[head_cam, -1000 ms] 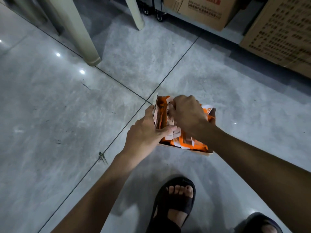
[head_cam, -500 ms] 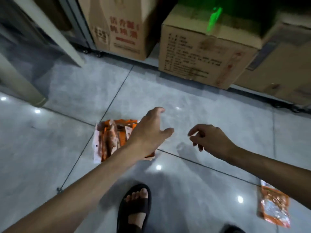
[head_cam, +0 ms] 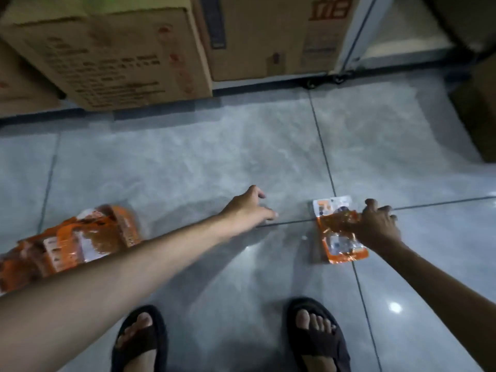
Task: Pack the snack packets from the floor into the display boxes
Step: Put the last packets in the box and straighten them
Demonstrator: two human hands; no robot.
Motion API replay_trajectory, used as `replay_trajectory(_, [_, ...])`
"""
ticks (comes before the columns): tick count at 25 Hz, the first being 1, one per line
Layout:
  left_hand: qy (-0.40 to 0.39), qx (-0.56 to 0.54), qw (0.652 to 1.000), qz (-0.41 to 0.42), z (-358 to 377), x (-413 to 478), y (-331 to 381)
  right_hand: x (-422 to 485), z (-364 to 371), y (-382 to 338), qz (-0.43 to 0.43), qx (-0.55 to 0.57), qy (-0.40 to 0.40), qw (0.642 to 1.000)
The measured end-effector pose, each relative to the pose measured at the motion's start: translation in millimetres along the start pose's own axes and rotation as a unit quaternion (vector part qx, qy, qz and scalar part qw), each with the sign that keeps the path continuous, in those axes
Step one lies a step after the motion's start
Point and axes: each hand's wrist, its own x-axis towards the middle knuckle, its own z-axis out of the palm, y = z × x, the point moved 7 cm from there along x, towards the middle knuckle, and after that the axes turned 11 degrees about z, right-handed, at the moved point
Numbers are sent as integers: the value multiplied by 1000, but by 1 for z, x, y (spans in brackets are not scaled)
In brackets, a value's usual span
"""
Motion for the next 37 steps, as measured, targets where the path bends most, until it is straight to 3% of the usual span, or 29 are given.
replay_trajectory(3, [4,-68,997,-45,71,33,-6,9,38,28,15,14,-3,1000])
replay_trajectory(5, [3,-128,989,-70,112,45,-13,13,48,28,-7,73,21,997])
replay_trajectory(7, [15,-179,980,-81,134,55,-22,19,54,17,-42,148,-5,988])
replay_trajectory(11, [46,-241,967,-68,123,60,-37,11,56,-14,-111,236,-97,960])
replay_trajectory(14, [104,-274,956,1,65,43,-34,-27,47,-63,-189,339,-218,896])
replay_trajectory(18, [223,-177,953,107,-58,-14,-21,-98,25,-145,-321,337,-303,832])
replay_trajectory(20, [222,-92,961,140,-111,-39,-16,-127,25,-182,-371,287,-313,826])
replay_trajectory(23, [165,84,979,89,-162,-77,-34,-186,44,-245,-473,173,-313,805])
replay_trajectory(25, [177,171,968,50,-189,-105,-60,-222,65,-284,-518,134,-297,791])
replay_trajectory(29, [322,159,933,-16,-253,-176,-113,-277,93,-343,-562,98,-91,816])
replay_trajectory(30, [361,141,921,-35,-267,-194,-126,-293,103,-354,-574,92,-75,810])
replay_trajectory(32, [398,130,906,-63,-282,-217,-148,-319,131,-369,-593,76,-116,793])
replay_trajectory(37, [389,124,904,-128,-258,-207,-202,-330,186,-367,-585,42,-189,788])
